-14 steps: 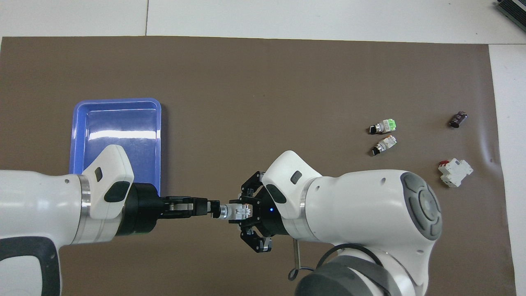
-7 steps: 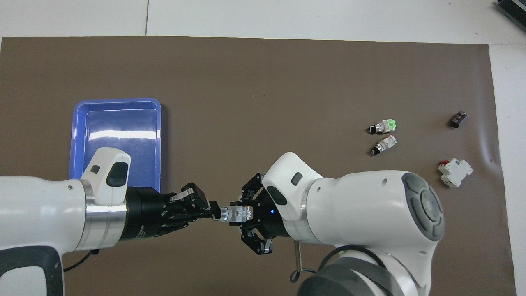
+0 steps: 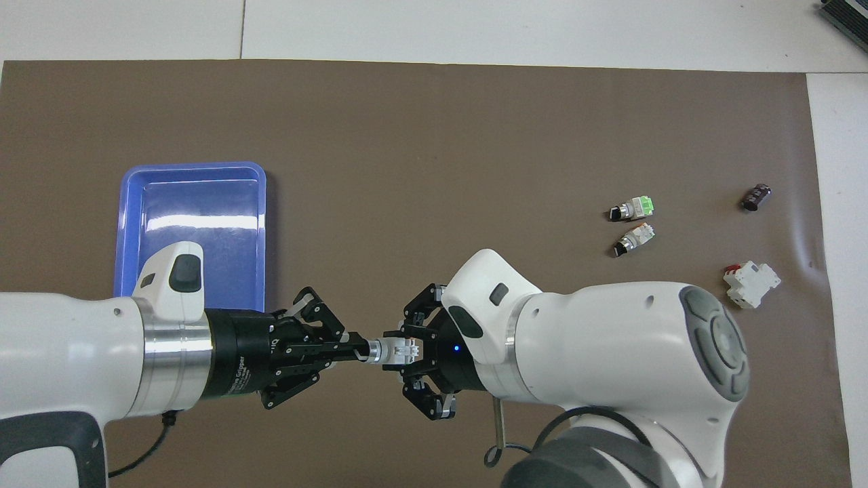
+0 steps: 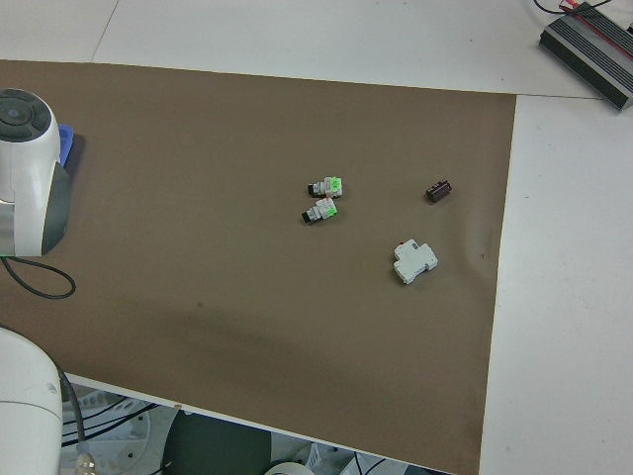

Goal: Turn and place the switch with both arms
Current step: 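Grasp the switch end with the left gripper beside the right gripper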

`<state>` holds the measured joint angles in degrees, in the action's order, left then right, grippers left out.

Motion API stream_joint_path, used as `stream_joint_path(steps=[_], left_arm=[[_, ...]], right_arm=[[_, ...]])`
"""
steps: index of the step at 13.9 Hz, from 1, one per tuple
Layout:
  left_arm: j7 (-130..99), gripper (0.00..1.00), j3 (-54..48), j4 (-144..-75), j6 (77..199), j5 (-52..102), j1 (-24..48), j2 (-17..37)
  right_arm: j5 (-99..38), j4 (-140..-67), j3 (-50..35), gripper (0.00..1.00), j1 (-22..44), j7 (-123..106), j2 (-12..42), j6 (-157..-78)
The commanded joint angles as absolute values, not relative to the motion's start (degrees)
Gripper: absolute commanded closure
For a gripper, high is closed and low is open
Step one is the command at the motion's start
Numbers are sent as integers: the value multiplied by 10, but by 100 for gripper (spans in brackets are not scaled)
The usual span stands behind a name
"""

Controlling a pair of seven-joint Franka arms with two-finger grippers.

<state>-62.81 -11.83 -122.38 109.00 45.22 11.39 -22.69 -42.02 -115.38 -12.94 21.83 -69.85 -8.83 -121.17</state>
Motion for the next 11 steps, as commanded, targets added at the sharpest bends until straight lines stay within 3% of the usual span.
stream_joint_path(steps=[1,11], left_arm=[[-715,100,-142,-1206,1064,475,122,-238],[-773,100,-134,-1201,1078,504,98,-231]], right_arm=[[-432,-1145,-138,100,214,-672,-71,-1237],[-432,-1145,-138,100,214,-670,-72,-1235]])
